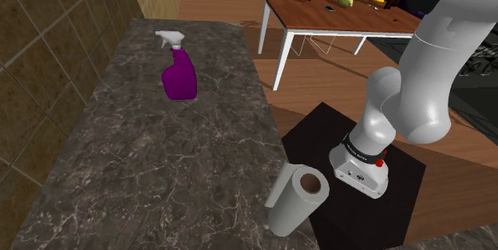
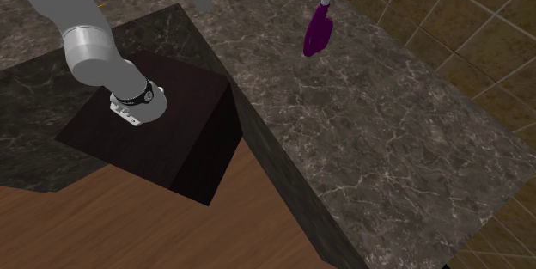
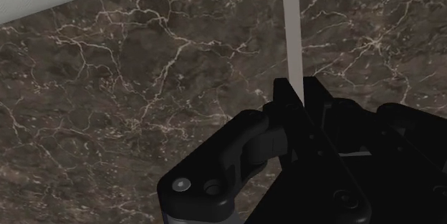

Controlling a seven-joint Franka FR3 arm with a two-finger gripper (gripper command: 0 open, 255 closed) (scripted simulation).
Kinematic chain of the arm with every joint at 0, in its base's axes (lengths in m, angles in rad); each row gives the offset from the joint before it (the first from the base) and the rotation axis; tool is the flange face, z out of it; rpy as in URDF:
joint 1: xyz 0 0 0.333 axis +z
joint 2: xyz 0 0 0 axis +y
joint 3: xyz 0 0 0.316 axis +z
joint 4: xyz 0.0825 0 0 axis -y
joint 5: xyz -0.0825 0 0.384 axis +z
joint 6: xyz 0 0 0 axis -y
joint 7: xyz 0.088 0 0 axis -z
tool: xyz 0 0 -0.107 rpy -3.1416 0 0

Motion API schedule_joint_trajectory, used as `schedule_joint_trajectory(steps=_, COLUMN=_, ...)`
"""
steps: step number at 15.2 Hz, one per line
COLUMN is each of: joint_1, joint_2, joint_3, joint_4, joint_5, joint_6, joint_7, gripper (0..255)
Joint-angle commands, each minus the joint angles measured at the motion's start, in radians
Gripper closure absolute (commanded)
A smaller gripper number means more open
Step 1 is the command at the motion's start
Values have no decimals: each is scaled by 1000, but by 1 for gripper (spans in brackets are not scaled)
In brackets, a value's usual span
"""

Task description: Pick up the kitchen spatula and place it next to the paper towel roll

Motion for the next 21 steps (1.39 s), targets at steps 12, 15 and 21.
schedule_joint_trajectory(steps=12, joint_1=-6, joint_2=18, joint_3=-11, joint_4=-160, joint_5=-25, joint_6=169, joint_7=24, gripper=255)
schedule_joint_trajectory(steps=15, joint_1=-2, joint_2=30, joint_3=-15, joint_4=-189, joint_5=-38, joint_6=205, joint_7=34, gripper=255)
schedule_joint_trajectory(steps=21, joint_1=8, joint_2=61, joint_3=-28, joint_4=-241, joint_5=-72, joint_6=274, joint_7=59, gripper=255)
